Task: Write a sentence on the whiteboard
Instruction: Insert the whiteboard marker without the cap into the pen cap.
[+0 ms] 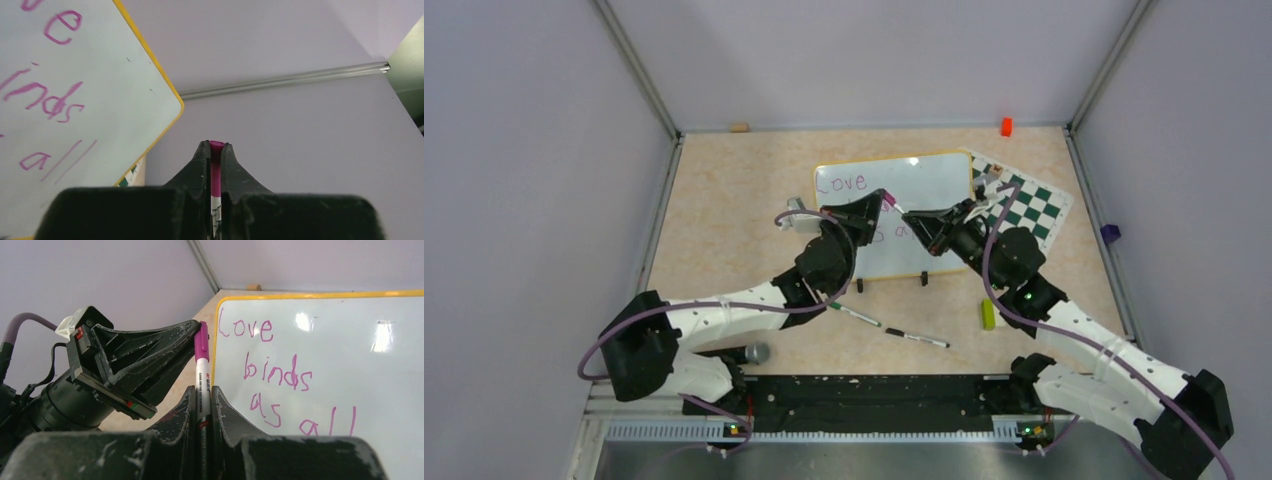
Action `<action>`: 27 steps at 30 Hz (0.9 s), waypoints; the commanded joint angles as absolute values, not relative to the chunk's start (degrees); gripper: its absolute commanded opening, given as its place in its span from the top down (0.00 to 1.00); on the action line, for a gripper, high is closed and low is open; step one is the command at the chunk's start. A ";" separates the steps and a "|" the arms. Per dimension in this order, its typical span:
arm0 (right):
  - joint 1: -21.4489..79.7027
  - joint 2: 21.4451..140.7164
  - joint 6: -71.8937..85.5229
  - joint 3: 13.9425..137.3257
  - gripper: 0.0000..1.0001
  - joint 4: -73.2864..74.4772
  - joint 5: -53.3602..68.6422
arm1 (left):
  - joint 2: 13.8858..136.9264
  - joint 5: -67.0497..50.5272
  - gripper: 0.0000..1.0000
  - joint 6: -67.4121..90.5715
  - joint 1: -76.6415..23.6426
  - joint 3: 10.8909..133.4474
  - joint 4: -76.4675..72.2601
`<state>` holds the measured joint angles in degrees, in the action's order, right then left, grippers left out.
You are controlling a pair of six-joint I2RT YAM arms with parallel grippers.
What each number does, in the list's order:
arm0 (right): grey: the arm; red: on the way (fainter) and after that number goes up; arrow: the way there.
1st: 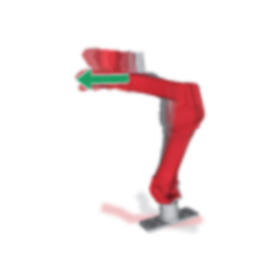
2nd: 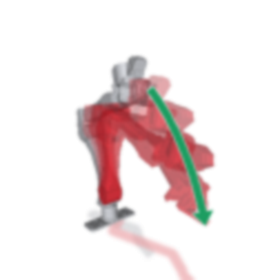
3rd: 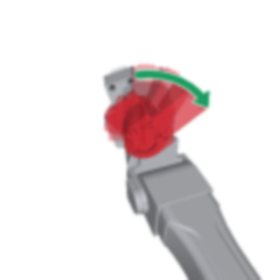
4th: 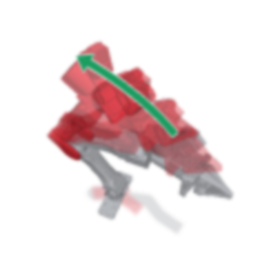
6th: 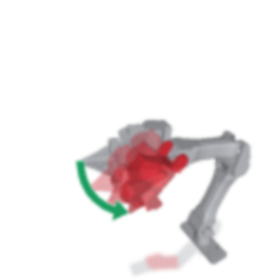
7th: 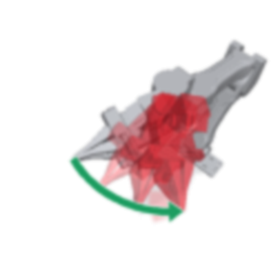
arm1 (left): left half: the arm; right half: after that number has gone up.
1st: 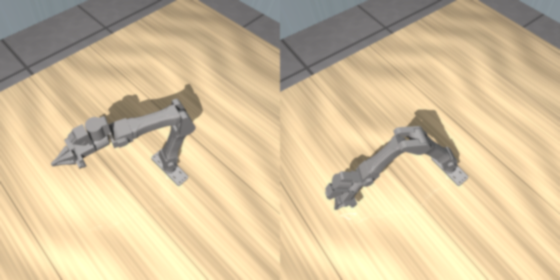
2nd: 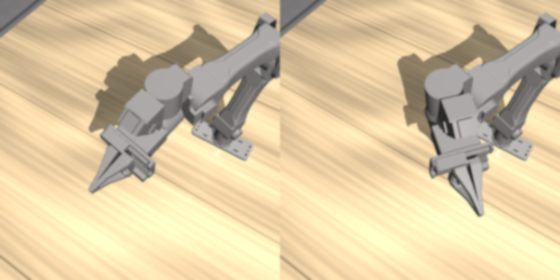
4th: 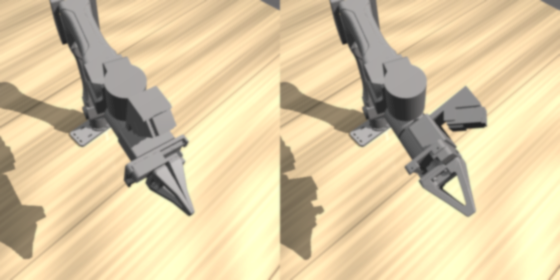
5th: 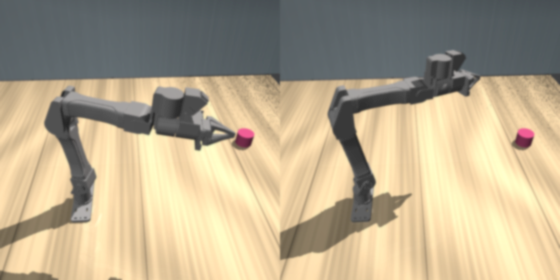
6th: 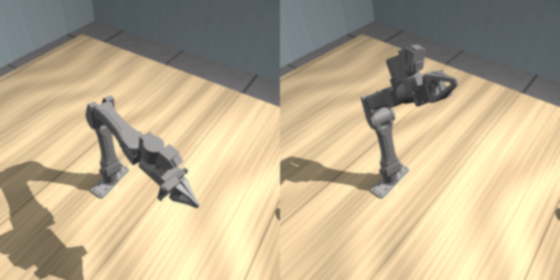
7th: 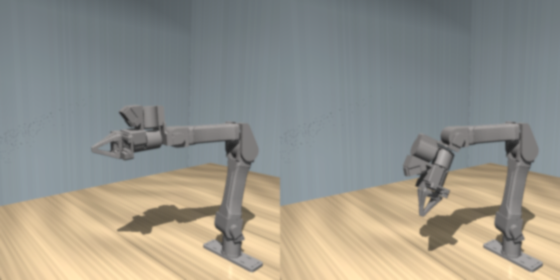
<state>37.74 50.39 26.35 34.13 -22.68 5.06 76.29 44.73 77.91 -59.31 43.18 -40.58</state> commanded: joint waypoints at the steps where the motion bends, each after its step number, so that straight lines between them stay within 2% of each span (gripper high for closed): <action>1: 37.12 51.59 23.31 35.51 1.00 -31.69 -3.74 | 78.77 32.54 1.00 79.44 -60.90 46.66 -44.15; 5: 37.09 52.01 22.83 35.53 1.00 -32.42 -4.12 | 80.96 27.67 1.00 79.35 -61.40 47.76 -47.69; 11: 37.08 53.65 22.73 38.88 1.00 -25.67 -1.81 | 80.62 24.98 1.00 76.27 -64.82 53.14 -36.25; 16: 37.09 53.18 23.96 40.01 1.00 -22.51 -2.43 | 82.70 23.00 1.00 78.85 -67.80 52.48 -37.30; 27: 36.85 53.17 23.93 51.57 1.00 1.57 -0.40 | 88.38 18.33 1.00 79.38 -71.89 54.81 -36.47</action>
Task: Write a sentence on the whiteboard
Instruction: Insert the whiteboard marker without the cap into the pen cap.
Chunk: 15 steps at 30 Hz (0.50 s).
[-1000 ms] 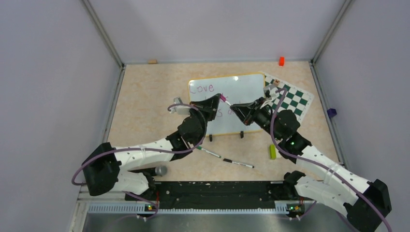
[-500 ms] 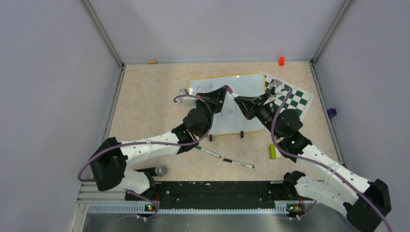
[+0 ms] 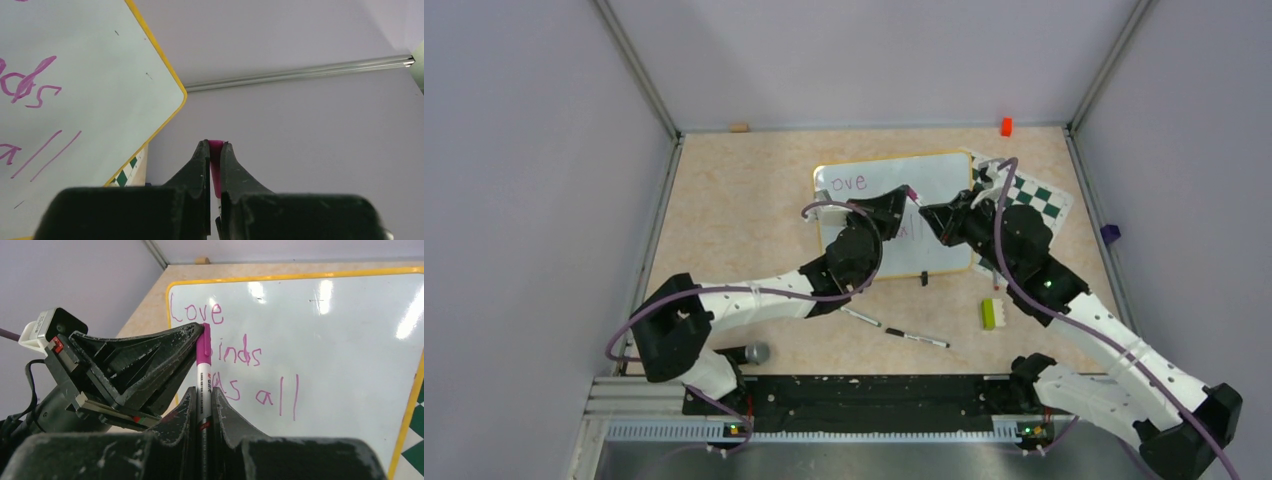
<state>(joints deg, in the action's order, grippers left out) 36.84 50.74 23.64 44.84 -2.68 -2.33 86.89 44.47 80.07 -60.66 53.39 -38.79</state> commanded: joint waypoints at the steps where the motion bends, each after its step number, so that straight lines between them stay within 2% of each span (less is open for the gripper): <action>1: 36.75 52.88 24.05 52.19 1.00 3.49 -0.48 | 88.07 18.91 1.00 79.22 -71.89 53.98 -36.62; 2: 36.74 47.58 24.11 52.67 1.00 5.02 -0.72 | 87.35 19.96 1.00 78.87 -71.83 53.10 -36.72; 4: 36.70 51.01 23.96 52.82 1.00 7.51 -1.89 | 85.91 21.73 1.00 77.21 -71.62 51.59 -36.67; 5: 36.65 50.26 23.53 52.70 1.00 8.67 -2.76 | 85.04 21.99 0.93 76.46 -71.33 51.13 -36.13; 7: 36.52 48.59 22.84 52.62 1.00 11.53 -5.37 | 82.87 21.73 0.59 77.10 -69.67 50.58 -31.10; 9: 36.44 47.71 22.25 52.94 1.00 14.93 -6.70 | 80.73 19.90 0.46 76.72 -67.19 49.64 -27.16; 11: 36.32 47.00 21.61 53.51 1.00 18.79 -6.58 | 78.49 15.59 0.40 76.58 -63.75 47.86 -25.53; 15: 36.21 45.57 21.17 54.12 1.00 24.27 -4.42 | 73.26 8.78 0.36 74.42 -58.00 43.99 -23.28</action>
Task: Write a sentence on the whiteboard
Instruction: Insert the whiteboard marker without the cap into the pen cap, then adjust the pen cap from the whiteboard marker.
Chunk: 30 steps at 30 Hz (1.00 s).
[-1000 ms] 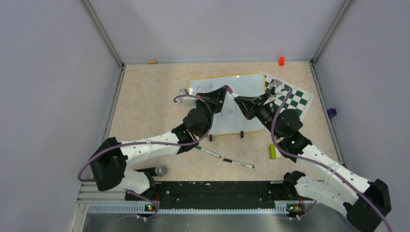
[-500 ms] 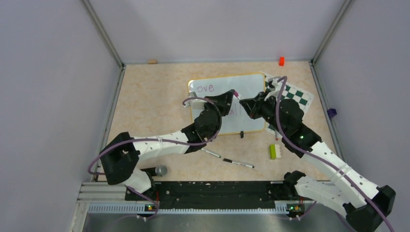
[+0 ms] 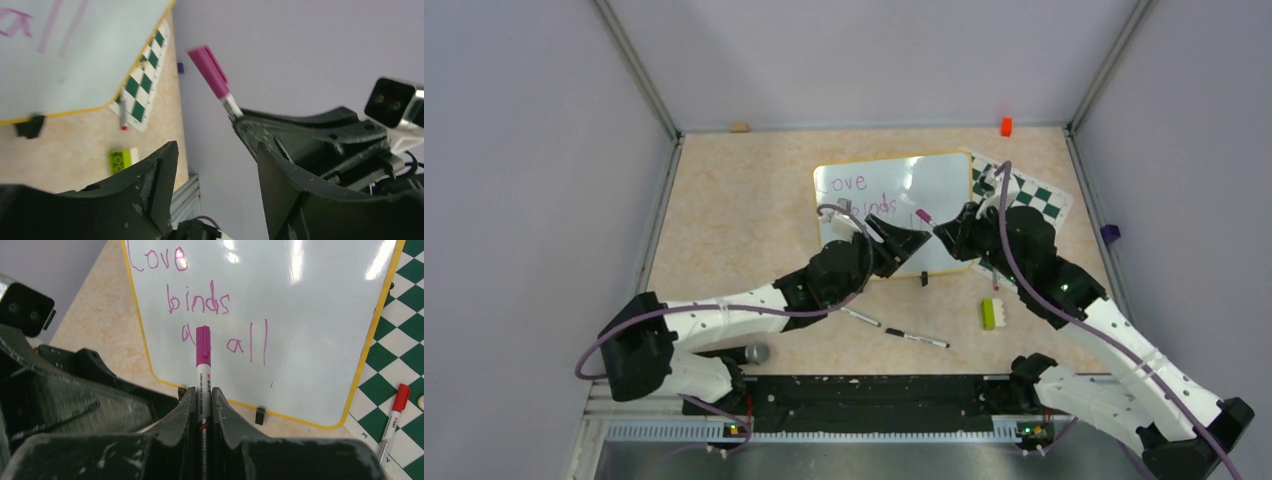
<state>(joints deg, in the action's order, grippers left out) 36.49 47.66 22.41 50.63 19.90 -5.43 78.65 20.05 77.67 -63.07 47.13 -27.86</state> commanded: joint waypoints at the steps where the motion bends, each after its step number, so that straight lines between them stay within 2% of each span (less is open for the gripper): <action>1: 36.22 45.03 20.95 54.19 1.00 25.23 -3.57 | 71.88 8.45 0.35 73.45 -57.18 43.39 -21.88; 5: 36.17 43.58 20.68 54.77 1.00 28.28 -0.55 | 67.63 7.64 0.29 70.82 -54.80 41.85 -16.30; 10: 36.21 43.69 19.33 55.43 1.00 28.70 11.08 | 66.98 0.64 0.26 68.53 -51.36 41.53 -16.19; 13: 36.20 44.05 18.56 56.27 1.00 28.67 15.32 | 68.21 -7.51 0.28 68.89 -49.32 41.74 -17.69; 16: 36.18 44.30 18.23 56.83 1.00 28.67 17.67 | 69.59 -14.03 0.33 71.45 -47.92 39.50 -25.56; 20: 36.22 44.73 18.11 57.17 1.00 28.74 19.29 | 70.74 -17.70 0.37 75.27 -47.08 36.59 -35.40; 24: 36.24 44.75 18.10 57.00 1.00 28.74 19.51 | 71.43 -20.06 0.39 76.64 -46.83 36.60 -37.95; 30: 36.21 44.47 18.02 56.42 1.00 28.57 18.91 | 71.12 -21.04 0.69 77.95 -46.54 35.82 -40.55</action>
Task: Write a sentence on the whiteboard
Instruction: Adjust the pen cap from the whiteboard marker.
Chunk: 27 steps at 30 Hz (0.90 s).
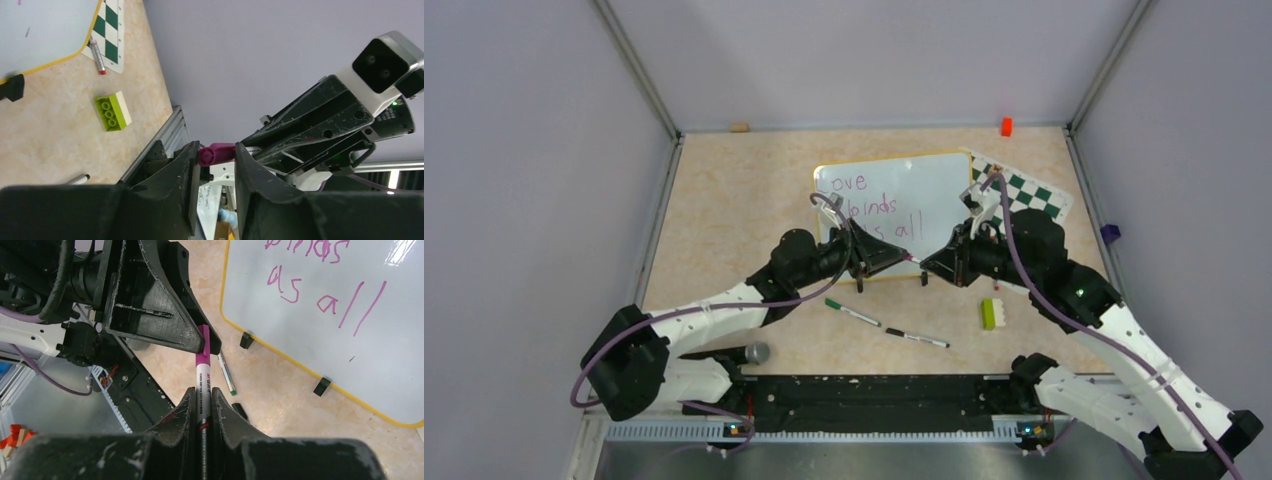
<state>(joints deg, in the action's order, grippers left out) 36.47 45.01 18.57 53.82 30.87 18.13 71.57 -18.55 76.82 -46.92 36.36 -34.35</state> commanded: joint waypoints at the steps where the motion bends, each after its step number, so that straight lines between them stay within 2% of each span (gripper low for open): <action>1: 36.21 44.34 17.96 56.29 1.00 28.41 18.90 | 71.00 -21.21 0.76 78.06 -46.50 35.71 -40.78; 4: 36.19 44.21 17.96 56.03 1.00 28.23 18.57 | 70.72 -21.75 1.00 78.45 -46.42 35.37 -41.82; 10: 36.21 44.56 16.60 53.48 1.00 27.02 18.13 | 71.54 -26.85 1.00 79.94 -46.41 36.53 -46.03; 15: 36.21 41.75 16.44 48.75 1.00 19.63 17.19 | 74.91 -32.71 1.00 82.69 -46.65 38.50 -49.32; 25: 36.21 44.65 18.55 48.39 1.00 15.54 15.15 | 76.17 -32.10 1.00 80.36 -48.47 37.30 -51.16; 26: 36.21 44.36 18.74 48.49 1.00 15.90 13.52 | 75.07 -31.32 0.97 78.60 -47.81 36.61 -49.91; 27: 36.21 44.01 19.00 48.56 1.00 16.66 11.50 | 73.76 -30.50 0.84 76.80 -46.79 36.04 -46.81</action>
